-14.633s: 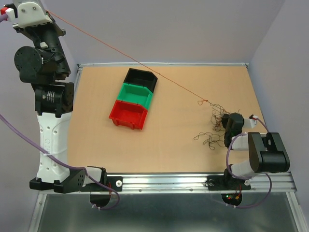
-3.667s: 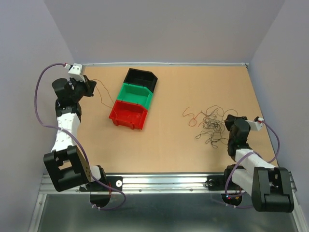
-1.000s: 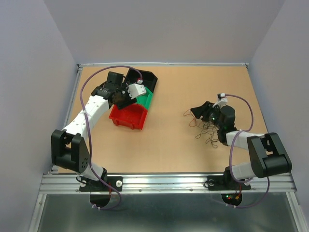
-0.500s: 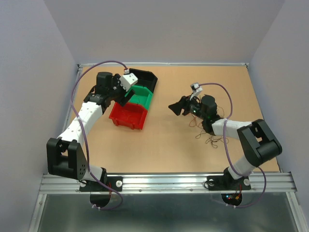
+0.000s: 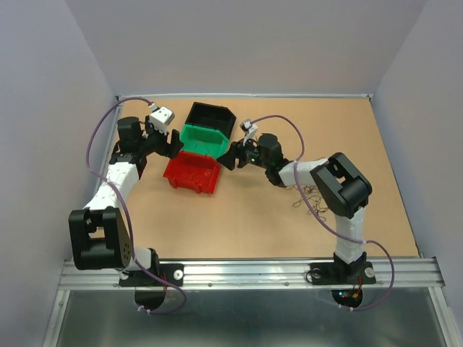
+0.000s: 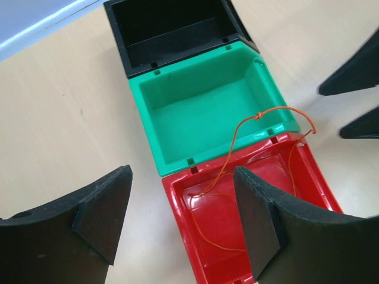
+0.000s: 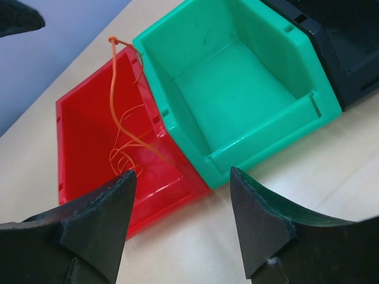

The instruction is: Untangle the cables

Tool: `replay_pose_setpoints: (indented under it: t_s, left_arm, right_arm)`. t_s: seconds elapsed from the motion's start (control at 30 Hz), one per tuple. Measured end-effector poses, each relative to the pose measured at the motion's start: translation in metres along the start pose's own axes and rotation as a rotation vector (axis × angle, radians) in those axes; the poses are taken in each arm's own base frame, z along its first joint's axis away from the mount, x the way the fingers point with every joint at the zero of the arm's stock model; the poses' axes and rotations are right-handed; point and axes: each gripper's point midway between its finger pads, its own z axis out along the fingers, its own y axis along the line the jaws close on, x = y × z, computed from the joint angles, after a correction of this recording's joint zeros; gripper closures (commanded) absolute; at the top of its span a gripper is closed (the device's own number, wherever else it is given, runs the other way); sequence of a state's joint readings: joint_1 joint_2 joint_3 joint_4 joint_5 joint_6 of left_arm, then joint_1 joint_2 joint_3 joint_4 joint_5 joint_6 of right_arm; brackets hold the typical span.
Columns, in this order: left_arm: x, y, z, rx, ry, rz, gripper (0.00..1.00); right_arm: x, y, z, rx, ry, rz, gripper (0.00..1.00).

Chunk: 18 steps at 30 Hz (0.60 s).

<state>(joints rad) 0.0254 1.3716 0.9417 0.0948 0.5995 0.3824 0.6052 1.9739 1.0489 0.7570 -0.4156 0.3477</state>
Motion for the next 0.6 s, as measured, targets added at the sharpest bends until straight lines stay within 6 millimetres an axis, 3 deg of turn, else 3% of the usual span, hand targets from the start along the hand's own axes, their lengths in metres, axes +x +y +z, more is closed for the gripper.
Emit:
replay_pose_setpoints:
  t_s: [0.13, 0.37, 0.47, 0.57, 0.6]
  left_arm:
    - [0.003, -0.007, 0.007, 0.055, -0.016, -0.025, 0.2]
    - [0.004, -0.016, 0.01, 0.105, -0.027, -0.03, 0.2]
    - [0.003, -0.017, 0.01, 0.114, -0.033, -0.027, 0.2]
    - [0.002, -0.018, 0.01, 0.119, -0.039, -0.025, 0.2]
    - [0.002, -0.018, 0.01, 0.122, -0.041, -0.024, 0.2]
  right_arm:
    - [0.006, -0.002, 0.018, -0.013, 0.012, -0.009, 0.34]
    - [0.013, 0.007, 0.038, -0.043, 0.027, -0.048, 0.51]
    - [0.013, 0.016, 0.043, -0.06, 0.027, -0.066, 0.6]
    - [0.012, 0.022, 0.046, -0.071, 0.025, -0.081, 0.87]
    - [0.012, 0.023, 0.047, -0.073, 0.025, -0.088, 0.9]
